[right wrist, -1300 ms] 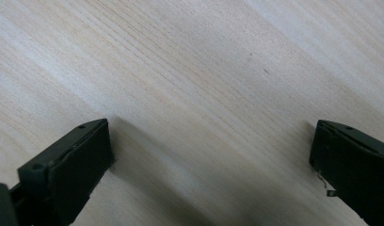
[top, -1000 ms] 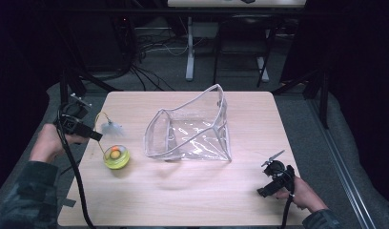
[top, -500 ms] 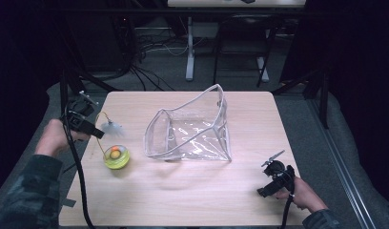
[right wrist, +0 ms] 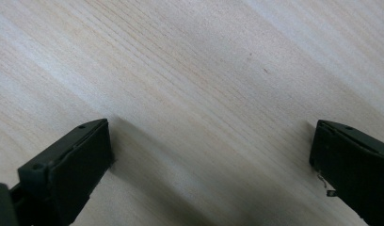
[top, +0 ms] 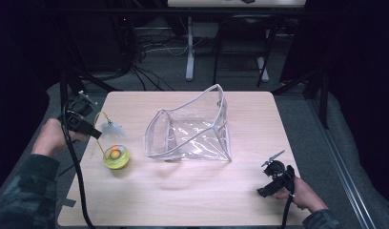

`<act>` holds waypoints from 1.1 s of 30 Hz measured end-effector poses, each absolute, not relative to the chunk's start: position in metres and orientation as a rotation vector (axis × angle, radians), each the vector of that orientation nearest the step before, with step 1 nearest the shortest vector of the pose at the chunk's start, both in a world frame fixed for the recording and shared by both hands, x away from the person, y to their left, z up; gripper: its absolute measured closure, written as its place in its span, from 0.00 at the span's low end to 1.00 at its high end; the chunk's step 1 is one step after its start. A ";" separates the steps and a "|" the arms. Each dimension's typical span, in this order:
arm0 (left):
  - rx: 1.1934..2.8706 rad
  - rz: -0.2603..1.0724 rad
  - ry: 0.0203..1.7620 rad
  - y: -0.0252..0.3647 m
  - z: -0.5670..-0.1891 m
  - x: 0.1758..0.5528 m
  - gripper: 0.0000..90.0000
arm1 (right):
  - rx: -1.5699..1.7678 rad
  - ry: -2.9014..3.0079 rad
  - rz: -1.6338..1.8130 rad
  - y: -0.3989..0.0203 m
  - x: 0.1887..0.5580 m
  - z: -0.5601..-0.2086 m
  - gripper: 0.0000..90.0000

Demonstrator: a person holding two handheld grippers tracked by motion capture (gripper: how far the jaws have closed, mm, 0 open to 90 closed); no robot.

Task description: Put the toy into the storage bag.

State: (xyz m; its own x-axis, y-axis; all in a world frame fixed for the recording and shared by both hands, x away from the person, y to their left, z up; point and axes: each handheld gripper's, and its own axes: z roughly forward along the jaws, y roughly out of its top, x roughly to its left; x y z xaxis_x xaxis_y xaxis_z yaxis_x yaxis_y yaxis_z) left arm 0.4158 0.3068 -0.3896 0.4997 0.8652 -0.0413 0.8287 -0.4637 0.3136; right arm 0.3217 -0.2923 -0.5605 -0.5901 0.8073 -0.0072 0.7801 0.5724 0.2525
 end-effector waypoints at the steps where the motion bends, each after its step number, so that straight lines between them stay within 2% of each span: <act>1: 2.453 0.178 1.426 0.307 -0.390 0.416 0.90 | 1.355 2.687 0.340 -0.293 0.322 -0.560 0.00; 7: 2.448 0.178 1.425 0.306 -0.389 0.417 0.98 | 1.358 2.686 0.337 -0.292 0.322 -0.560 0.00; 33: 2.499 0.207 1.402 0.304 -0.370 0.424 0.98 | 1.368 2.672 0.351 -0.292 0.321 -0.560 0.00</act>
State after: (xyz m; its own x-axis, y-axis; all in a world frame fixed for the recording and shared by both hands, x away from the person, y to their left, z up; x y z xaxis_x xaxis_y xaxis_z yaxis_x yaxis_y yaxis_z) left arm 0.4243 0.3036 -0.3697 0.5222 0.8528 -0.0063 0.8146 -0.4966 0.2998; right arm 0.3212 -0.2918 -0.5604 -0.5848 0.8112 -0.0002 0.7836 0.5650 0.2584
